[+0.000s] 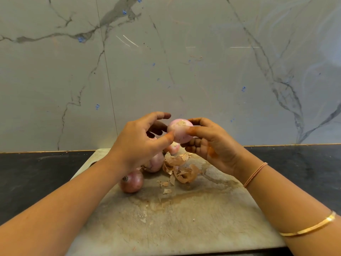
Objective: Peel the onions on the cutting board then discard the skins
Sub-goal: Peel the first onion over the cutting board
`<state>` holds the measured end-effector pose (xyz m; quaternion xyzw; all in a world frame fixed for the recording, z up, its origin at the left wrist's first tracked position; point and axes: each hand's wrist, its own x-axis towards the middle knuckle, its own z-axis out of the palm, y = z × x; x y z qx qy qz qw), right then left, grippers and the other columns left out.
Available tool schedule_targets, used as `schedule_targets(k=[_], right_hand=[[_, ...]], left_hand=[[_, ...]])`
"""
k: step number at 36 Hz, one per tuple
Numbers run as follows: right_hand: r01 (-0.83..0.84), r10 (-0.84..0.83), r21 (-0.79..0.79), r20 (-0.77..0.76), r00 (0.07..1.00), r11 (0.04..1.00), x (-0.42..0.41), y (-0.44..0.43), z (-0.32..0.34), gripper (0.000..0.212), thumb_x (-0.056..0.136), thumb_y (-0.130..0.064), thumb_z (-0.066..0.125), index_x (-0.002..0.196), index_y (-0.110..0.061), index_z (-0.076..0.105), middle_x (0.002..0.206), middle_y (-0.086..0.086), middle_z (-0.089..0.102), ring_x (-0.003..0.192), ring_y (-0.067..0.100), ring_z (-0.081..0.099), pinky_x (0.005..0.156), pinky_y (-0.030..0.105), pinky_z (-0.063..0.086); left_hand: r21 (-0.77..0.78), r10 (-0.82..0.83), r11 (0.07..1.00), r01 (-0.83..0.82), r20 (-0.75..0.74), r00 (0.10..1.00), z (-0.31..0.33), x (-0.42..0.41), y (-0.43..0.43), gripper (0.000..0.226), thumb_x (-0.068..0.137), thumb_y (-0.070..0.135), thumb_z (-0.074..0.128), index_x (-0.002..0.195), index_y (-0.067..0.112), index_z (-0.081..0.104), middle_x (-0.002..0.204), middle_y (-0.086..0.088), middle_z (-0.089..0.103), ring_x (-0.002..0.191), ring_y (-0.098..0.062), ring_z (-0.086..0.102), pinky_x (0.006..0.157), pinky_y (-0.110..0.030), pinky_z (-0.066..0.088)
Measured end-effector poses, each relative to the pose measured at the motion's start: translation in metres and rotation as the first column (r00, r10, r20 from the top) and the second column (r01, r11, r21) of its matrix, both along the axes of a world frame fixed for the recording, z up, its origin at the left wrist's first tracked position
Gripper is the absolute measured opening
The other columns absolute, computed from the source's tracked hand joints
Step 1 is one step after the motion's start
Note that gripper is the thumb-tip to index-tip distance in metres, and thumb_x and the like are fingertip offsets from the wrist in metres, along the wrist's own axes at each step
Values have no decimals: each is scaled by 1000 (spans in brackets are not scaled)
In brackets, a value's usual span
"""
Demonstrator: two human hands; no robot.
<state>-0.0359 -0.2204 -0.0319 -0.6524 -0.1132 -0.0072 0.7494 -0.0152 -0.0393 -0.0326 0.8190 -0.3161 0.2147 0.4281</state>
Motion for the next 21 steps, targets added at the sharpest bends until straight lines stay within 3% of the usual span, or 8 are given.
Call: schedule_targets(k=[6, 10, 15, 19, 21], right_hand=[[12, -9, -75, 38, 999, 997, 1, 0, -2, 26, 89, -11, 63, 113, -16, 53, 114, 16, 62, 90, 25, 64, 79, 29, 56], [21, -17, -92, 51, 999, 996, 1, 0, -1, 24, 89, -10, 63, 109, -18, 54, 114, 16, 61, 92, 26, 64, 79, 29, 56], [17, -9, -117, 67, 998, 993, -1, 1, 0, 24, 89, -10, 63, 109, -17, 53, 114, 16, 61, 90, 24, 64, 77, 29, 56], [29, -18, -139, 81, 997, 990, 0, 1, 0, 24, 88, -11, 64, 108, -18, 53, 113, 15, 62, 93, 25, 64, 81, 33, 55], [30, -18, -151, 81, 997, 988, 0, 0, -1, 25, 88, -11, 65, 109, -17, 52, 115, 15, 62, 97, 27, 65, 85, 37, 54]], left_hand=[[-74, -56, 996, 50, -88, 995, 0, 2, 2, 27, 78, 32, 69, 104, 36, 64, 94, 16, 70, 89, -2, 66, 77, -18, 55], [-114, -72, 992, 62, -91, 993, 0, 4, 3, 33, 82, 10, 67, 103, 35, 64, 93, 19, 69, 88, 3, 66, 75, -13, 52], [-119, -59, 992, 51, -72, 996, 1, 5, 3, 32, 84, 8, 66, 101, 35, 64, 90, 20, 68, 86, 6, 66, 73, -10, 51], [-148, -108, 985, 88, -133, 985, -1, 5, 3, 30, 75, 30, 74, 105, 31, 68, 93, 14, 73, 89, -3, 68, 77, -18, 54], [-144, -106, 986, 86, -134, 985, -1, 5, 3, 29, 78, 23, 76, 105, 30, 67, 93, 13, 73, 88, -4, 69, 78, -21, 56]])
